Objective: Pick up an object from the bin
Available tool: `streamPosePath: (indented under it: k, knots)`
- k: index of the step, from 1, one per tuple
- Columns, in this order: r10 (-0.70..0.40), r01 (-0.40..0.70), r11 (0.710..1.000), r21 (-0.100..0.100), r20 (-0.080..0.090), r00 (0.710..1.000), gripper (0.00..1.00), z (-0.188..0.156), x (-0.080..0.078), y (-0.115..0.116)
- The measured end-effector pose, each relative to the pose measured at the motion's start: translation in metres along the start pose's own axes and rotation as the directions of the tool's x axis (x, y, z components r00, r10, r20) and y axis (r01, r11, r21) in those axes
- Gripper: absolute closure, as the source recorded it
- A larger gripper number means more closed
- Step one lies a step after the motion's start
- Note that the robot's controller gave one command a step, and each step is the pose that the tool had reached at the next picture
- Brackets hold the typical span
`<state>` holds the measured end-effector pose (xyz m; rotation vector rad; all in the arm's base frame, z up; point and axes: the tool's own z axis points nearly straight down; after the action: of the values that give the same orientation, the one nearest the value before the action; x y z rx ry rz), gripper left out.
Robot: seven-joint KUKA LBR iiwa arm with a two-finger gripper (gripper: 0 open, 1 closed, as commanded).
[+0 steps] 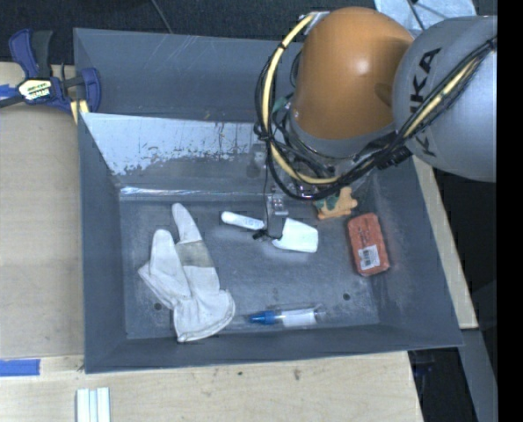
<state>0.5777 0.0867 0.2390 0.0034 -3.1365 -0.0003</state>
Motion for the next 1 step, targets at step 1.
streamPosePath:
  k: [1]
  knots:
    - [0.002,-0.002,1.0,-0.001,0.009,1.0,0.0,-0.005,-0.0013,-0.0005]
